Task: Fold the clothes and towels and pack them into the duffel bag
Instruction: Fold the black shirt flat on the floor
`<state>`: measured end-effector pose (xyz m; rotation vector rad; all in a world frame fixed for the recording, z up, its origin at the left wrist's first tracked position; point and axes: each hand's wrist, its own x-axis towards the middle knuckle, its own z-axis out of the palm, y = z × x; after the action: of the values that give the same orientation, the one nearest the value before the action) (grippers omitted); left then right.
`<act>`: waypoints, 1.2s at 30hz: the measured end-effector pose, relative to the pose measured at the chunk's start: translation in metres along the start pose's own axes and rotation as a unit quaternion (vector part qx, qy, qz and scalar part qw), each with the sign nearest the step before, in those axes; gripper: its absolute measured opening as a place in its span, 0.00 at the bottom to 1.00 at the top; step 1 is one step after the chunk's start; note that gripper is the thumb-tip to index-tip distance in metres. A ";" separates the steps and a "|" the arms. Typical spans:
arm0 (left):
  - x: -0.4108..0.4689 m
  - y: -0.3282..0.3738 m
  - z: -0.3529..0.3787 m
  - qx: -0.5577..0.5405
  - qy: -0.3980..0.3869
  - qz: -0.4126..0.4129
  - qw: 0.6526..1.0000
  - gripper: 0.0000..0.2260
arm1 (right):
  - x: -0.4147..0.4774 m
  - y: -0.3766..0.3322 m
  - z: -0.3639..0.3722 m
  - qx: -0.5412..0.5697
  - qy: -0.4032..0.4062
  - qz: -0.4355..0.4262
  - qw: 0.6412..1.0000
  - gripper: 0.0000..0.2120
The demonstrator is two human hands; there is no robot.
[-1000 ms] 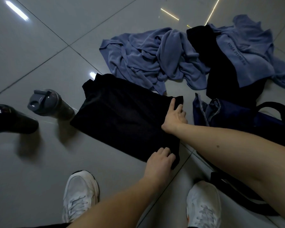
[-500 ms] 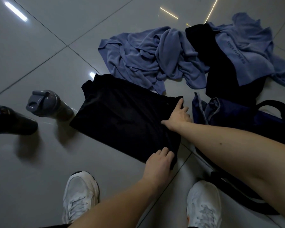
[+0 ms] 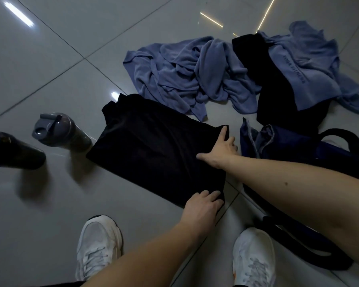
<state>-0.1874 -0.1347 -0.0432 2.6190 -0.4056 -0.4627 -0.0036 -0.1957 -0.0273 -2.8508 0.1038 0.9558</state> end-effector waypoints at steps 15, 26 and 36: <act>0.001 0.000 0.015 -0.015 0.012 0.007 1.000 0.20 | 0.009 0.025 0.001 -0.002 0.052 0.026 0.998 0.52; -0.002 0.004 0.010 -0.040 -0.003 -0.045 0.998 0.22 | 0.010 0.015 -0.004 -0.004 0.064 0.048 0.997 0.36; -0.009 0.011 -0.005 -0.129 0.073 -0.101 0.984 0.20 | 0.009 0.012 -0.042 0.129 0.078 0.013 0.988 0.19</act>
<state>-0.1959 -0.1393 -0.0310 2.4292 -0.0272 -0.3578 0.0275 -0.2138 -0.0008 -2.6836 0.2614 0.6658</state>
